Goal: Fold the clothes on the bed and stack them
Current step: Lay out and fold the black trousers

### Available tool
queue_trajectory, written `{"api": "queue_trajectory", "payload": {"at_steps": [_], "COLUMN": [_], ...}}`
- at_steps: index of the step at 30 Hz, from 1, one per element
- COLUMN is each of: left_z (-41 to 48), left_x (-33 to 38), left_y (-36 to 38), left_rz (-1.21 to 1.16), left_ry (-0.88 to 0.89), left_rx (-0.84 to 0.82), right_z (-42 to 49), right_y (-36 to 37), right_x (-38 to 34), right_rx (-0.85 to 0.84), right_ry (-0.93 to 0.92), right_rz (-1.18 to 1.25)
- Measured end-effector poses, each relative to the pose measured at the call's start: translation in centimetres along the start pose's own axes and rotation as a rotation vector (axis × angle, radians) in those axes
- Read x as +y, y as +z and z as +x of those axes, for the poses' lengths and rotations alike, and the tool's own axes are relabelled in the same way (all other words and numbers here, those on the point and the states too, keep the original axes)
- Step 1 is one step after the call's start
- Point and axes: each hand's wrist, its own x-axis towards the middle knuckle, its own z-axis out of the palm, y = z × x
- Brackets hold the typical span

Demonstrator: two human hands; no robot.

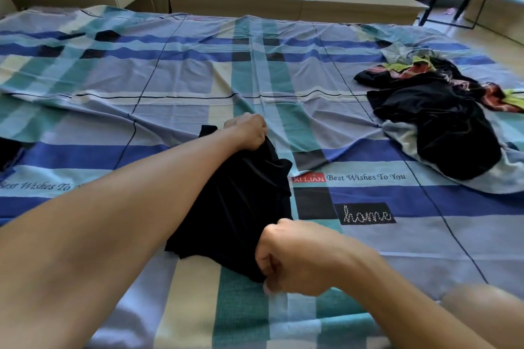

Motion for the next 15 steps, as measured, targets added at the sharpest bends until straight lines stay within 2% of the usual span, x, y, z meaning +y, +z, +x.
{"api": "queue_trajectory", "payload": {"at_steps": [4,7,8,13,15], "left_z": [-0.4,-1.2,-1.5,-3.2,-3.5], "left_x": [0.3,-0.5,-0.9,-0.9,-0.4], "left_y": [-1.3,-1.8,-1.9,-2.8,-3.3], "left_rz": [-0.167,-0.225,-0.222,-0.226,-0.196], "left_ry": [0.163,0.307,0.336,0.388,0.388], "left_rx": [0.044,-0.114,-0.152,-0.283,-0.328], "right_z": [-0.5,1.5,2.3,5.6,6.1], "right_y": [-2.1,-3.1,-3.3,-3.7,-4.0], "right_x": [3.3,7.4,8.4,10.0,10.5], "right_rx": [0.19,0.507,0.561,0.6,0.647], "right_ry": [0.154,0.271,0.288,0.226,0.186], "right_rz": [0.215,0.254,0.271,0.313,0.436]}}
